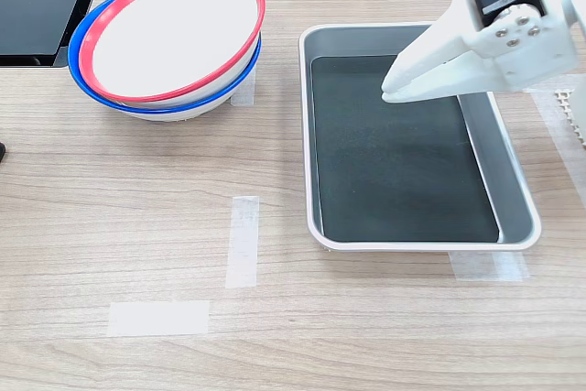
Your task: Lift the stacked dish and set it down on the table.
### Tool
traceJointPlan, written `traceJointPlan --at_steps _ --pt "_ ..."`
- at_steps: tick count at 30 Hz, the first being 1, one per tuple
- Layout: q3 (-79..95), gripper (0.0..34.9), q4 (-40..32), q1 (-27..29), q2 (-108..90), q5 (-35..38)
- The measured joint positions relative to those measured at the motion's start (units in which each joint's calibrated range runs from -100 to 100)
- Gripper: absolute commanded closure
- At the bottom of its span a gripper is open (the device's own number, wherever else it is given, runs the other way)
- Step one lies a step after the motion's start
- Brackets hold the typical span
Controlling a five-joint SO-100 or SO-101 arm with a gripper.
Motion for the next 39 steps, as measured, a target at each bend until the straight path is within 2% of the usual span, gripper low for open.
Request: traceJointPlan --at_steps 39 --pt "0.0 34.6 0.0 0.0 0.0 0.0"
